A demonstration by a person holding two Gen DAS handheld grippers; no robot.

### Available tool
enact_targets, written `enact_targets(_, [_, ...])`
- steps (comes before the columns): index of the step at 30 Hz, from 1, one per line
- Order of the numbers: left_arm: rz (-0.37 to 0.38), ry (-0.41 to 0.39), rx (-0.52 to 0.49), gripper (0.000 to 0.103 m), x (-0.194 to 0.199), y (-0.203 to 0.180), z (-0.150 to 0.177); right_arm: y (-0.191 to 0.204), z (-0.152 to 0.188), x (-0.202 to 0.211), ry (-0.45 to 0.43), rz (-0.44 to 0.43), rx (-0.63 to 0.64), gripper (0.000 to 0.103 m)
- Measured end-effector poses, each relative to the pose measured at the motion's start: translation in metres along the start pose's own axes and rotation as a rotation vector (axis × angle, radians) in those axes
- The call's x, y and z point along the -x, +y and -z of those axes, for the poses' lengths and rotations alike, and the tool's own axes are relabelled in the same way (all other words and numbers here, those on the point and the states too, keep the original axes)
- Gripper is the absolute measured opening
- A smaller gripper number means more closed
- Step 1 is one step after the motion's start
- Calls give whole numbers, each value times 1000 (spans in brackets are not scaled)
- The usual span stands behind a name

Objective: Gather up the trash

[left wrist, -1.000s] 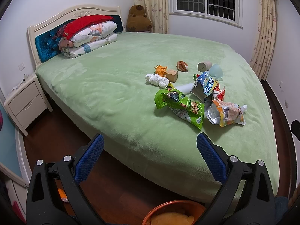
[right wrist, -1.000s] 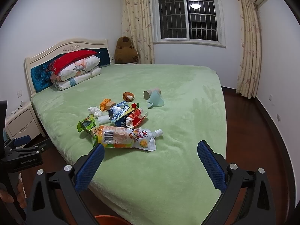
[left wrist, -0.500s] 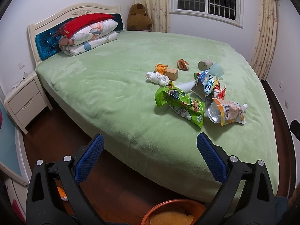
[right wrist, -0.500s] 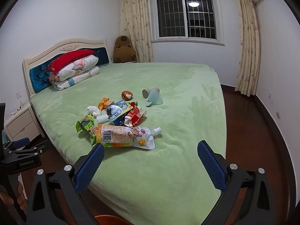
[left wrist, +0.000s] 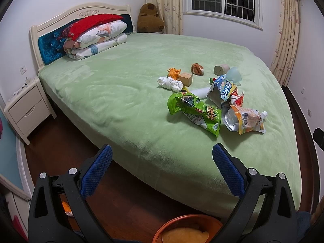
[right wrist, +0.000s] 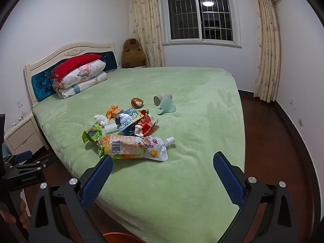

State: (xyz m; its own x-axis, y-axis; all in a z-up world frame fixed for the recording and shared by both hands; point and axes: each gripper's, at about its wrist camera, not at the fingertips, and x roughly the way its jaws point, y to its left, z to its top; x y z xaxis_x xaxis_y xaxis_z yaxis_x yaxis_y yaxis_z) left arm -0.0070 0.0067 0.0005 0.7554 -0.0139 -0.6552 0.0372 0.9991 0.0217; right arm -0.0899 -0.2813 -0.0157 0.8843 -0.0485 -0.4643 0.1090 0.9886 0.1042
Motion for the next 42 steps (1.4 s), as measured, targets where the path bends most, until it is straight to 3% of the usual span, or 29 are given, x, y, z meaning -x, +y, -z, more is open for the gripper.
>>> enact_targets(30, [-1, 9, 4, 97, -2, 3, 7, 2, 1, -2, 7, -2, 1, 98])
enact_targets(42, [-14, 24, 15, 97, -7, 10, 6, 3, 5, -18, 49, -28, -8, 98])
